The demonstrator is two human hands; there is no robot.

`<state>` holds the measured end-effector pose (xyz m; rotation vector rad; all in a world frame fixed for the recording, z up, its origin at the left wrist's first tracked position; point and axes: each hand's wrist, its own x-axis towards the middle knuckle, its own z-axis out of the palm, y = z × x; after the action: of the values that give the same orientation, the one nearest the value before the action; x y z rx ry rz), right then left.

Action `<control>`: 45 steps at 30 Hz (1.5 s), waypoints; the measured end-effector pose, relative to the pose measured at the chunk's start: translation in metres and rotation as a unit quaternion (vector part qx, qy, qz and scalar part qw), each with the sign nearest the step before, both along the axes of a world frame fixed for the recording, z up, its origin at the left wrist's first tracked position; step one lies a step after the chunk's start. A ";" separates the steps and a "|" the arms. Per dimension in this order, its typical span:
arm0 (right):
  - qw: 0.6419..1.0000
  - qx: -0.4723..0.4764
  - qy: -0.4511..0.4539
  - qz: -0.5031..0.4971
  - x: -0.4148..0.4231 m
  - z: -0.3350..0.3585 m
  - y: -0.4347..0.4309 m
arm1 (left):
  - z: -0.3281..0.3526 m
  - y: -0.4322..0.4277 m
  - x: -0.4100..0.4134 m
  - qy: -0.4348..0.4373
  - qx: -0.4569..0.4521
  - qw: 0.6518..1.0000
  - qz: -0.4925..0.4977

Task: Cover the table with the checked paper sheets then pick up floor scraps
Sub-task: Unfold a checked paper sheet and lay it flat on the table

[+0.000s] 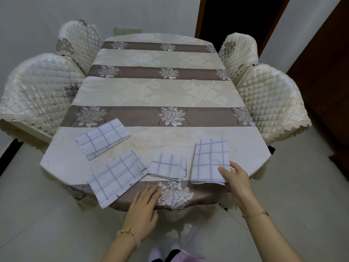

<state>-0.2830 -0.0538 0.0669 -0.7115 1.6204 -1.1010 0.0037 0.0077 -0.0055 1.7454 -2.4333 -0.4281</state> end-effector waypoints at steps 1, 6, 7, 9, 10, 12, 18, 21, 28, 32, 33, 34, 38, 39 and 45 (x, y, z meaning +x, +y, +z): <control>1.000 -0.003 -0.005 0.005 0.003 0.001 0.008 | 0.005 -0.001 -0.003 0.027 -0.002 0.999 0.019; 0.998 0.005 -0.048 0.049 0.022 0.002 0.041 | 0.055 -0.010 -0.033 0.343 0.117 0.916 0.173; 0.996 0.000 -0.059 0.069 0.027 0.004 0.046 | 0.064 -0.013 -0.039 0.404 0.173 0.873 0.212; 0.991 -0.007 -0.076 0.107 0.035 0.010 0.055 | 0.076 -0.021 -0.051 0.500 0.309 0.761 0.274; 0.988 -0.012 -0.085 0.127 0.038 0.014 0.059 | 0.077 -0.023 -0.055 0.535 0.361 0.707 0.289; 0.981 -0.012 -0.106 0.164 0.044 0.021 0.065 | 0.080 -0.026 -0.059 0.589 0.435 0.602 0.320; 0.967 0.018 -0.126 0.219 0.047 0.023 0.072 | 0.076 -0.029 -0.050 0.662 0.318 0.576 0.359; 0.970 0.021 -0.133 0.202 0.049 0.028 0.065 | 0.082 -0.027 -0.040 0.630 0.300 0.643 0.316; 0.978 -0.025 -0.137 0.158 0.061 0.052 0.039 | 0.104 -0.027 -0.026 0.577 0.316 0.707 0.260; 0.988 -0.025 -0.092 0.122 0.074 0.056 0.035 | 0.104 -0.027 -0.031 0.482 0.162 0.809 0.294; 0.989 -0.028 -0.079 0.118 0.077 0.056 0.035 | 0.107 -0.025 -0.034 0.452 0.107 0.837 0.290; 0.990 -0.032 -0.074 0.117 0.080 0.056 0.034 | 0.112 -0.022 -0.039 0.433 0.074 0.857 0.270; 0.979 -0.036 -0.138 0.143 0.093 0.063 0.038 | 0.135 -0.013 -0.059 0.473 0.105 0.855 0.184; 0.976 -0.038 -0.147 0.153 0.095 0.064 0.039 | 0.140 -0.012 -0.062 0.494 0.114 0.843 0.182; 0.971 -0.050 -0.174 0.158 0.102 0.066 0.040 | 0.150 -0.010 -0.067 0.584 0.133 0.781 0.176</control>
<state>-0.1813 -0.0142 0.1328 -0.7638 1.1179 -1.0124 -0.0631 -0.0018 0.1441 1.2706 -1.1625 -1.3366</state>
